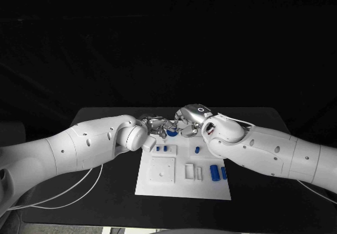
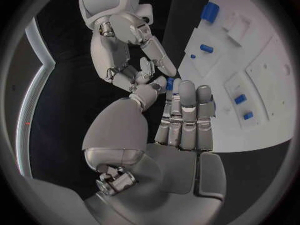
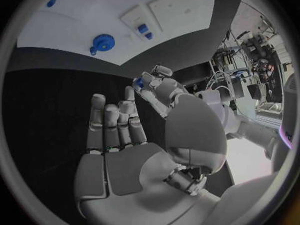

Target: Assemble the parts on the task board

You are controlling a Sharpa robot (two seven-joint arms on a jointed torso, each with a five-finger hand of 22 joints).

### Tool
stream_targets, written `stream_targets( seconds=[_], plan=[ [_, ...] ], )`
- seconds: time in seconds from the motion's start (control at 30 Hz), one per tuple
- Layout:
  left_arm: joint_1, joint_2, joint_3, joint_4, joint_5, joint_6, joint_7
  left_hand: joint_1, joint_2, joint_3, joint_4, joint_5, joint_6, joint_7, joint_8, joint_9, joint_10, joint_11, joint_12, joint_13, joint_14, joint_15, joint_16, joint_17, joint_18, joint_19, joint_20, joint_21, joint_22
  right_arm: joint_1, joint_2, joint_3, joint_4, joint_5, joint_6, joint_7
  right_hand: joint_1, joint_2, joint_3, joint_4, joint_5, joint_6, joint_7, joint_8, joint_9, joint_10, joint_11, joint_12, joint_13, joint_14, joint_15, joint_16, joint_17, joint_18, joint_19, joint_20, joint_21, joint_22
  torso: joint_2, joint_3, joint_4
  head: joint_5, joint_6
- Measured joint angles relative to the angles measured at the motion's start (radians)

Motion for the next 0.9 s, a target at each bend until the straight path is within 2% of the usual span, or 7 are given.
stream_targets(
  seconds=[0.07, 0.17, 0.43, 0.6, 0.7, 0.83, 0.9],
  plan=[
    [0.000, -0.002, 0.000, -0.001, 0.000, -0.001, 0.002, 0.001, 0.001, 0.000, 0.000, 0.000, 0.000, 0.000, 0.000, 0.000, 0.002, -0.002, 0.000, 0.000, 0.000, 0.000, 0.000, 0.001, 0.000, 0.000, 0.000, 0.000, 0.001, 0.000, -0.008, 0.000, 0.000, 0.010, -0.017, 0.002, -0.005, -0.005, -0.035, -0.028, 0.000, -0.046, 0.018, -0.021, -0.010, -0.011, 0.015, -0.008, -0.003, -0.013, 0.005, -0.009, -0.003, 0.000, -0.017, 0.003, -0.009, 0.000, 0.000, 0.0001, 0.0000, 0.001, 0.001],
    [0.000, -0.006, 0.000, -0.005, 0.000, -0.001, 0.005, 0.005, -0.003, 0.002, 0.002, -0.001, 0.000, 0.000, 0.000, 0.001, 0.003, -0.003, 0.000, 0.000, 0.000, 0.000, 0.000, 0.002, 0.000, 0.000, 0.000, 0.001, 0.001, 0.000, -0.020, 0.000, 0.000, 0.026, -0.047, 0.007, -0.005, -0.005, -0.059, -0.052, 0.000, -0.071, 0.035, -0.029, -0.015, -0.023, 0.030, -0.013, -0.007, -0.025, 0.011, -0.014, -0.007, 0.000, -0.031, 0.011, -0.016, -0.001, 0.000, 0.0001, 0.0000, 0.002, 0.001],
    [0.000, -0.010, 0.000, -0.012, 0.000, -0.001, 0.009, 0.008, -0.003, 0.002, 0.002, 0.002, 0.000, 0.000, 0.000, 0.001, 0.006, 0.000, 0.001, -0.001, 0.000, 0.000, 0.008, 0.005, 0.000, 0.000, 0.000, 0.004, 0.003, 0.000, -0.053, 0.003, 0.013, 0.068, -0.100, 0.028, -0.009, -0.009, -0.075, -0.068, 0.001, -0.093, 0.044, -0.033, -0.017, -0.032, 0.039, -0.019, -0.015, -0.036, 0.021, -0.023, -0.011, 0.000, -0.041, 0.020, -0.023, -0.003, 0.001, 0.0007, 0.0005, 0.004, 0.001],
    [0.000, -0.017, 0.000, -0.026, -0.021, 0.003, 0.019, 0.008, -0.002, 0.002, 0.002, 0.002, 0.000, 0.000, 0.000, 0.001, 0.006, 0.000, 0.001, -0.001, 0.003, -0.003, 0.008, 0.006, 0.000, 0.002, -0.002, 0.004, 0.003, 0.001, -0.085, 0.038, 0.015, 0.132, -0.126, 0.050, -0.009, -0.009, -0.069, -0.062, 0.019, -0.096, 0.043, -0.033, -0.017, -0.032, 0.039, -0.019, -0.022, -0.037, 0.022, -0.023, -0.015, 0.000, -0.042, 0.021, -0.027, -0.005, 0.001, 0.0007, -0.0002, 0.006, 0.003],
    [0.000, -0.017, 0.000, -0.047, -0.077, 0.012, 0.032, 0.009, -0.002, 0.005, 0.000, 0.002, 0.000, 0.000, 0.000, 0.001, 0.006, 0.000, 0.001, -0.001, 0.003, -0.003, 0.008, 0.007, -0.001, 0.004, -0.003, 0.004, 0.003, 0.010, -0.106, 0.049, 0.003, 0.217, -0.139, 0.090, -0.009, -0.009, -0.062, -0.056, 0.023, -0.096, 0.043, -0.033, -0.015, -0.032, 0.039, -0.023, -0.026, -0.037, 0.022, -0.028, -0.018, 0.000, -0.044, 0.023, -0.031, -0.006, 0.000, 0.0008, -0.0019, 0.006, 0.005],
    [0.001, -0.004, 0.000, -0.102, -0.210, 0.033, 0.060, 0.009, -0.001, 0.005, 0.000, 0.002, 0.000, 0.000, 0.000, -0.001, 0.006, 0.000, 0.001, -0.001, 0.004, -0.003, 0.012, 0.008, -0.002, 0.004, -0.003, 0.008, 0.003, 0.040, -0.117, 0.053, -0.051, 0.415, -0.134, 0.179, 0.000, -0.005, -0.050, -0.043, 0.078, -0.101, 0.047, -0.033, -0.015, -0.060, 0.044, -0.056, -0.050, -0.064, 0.033, -0.065, -0.041, 0.000, -0.081, 0.034, -0.055, -0.011, -0.001, 0.0009, -0.0034, 0.008, 0.009],
    [0.002, 0.002, 0.000, -0.126, -0.306, 0.049, 0.079, 0.013, 0.000, 0.005, 0.000, 0.002, 0.000, 0.000, 0.000, -0.002, 0.006, 0.000, 0.001, -0.001, 0.004, -0.003, 0.014, 0.010, -0.002, 0.004, -0.003, 0.008, 0.003, 0.054, -0.122, 0.055, -0.081, 0.541, -0.124, 0.229, 0.015, 0.014, -0.083, -0.045, 0.148, -0.104, 0.051, -0.031, -0.014, -0.090, 0.049, -0.105, -0.088, -0.103, 0.051, -0.114, -0.076, 0.000, -0.135, 0.046, -0.089, -0.014, -0.002, 0.0012, -0.0045, 0.008, 0.010]
  ],
)
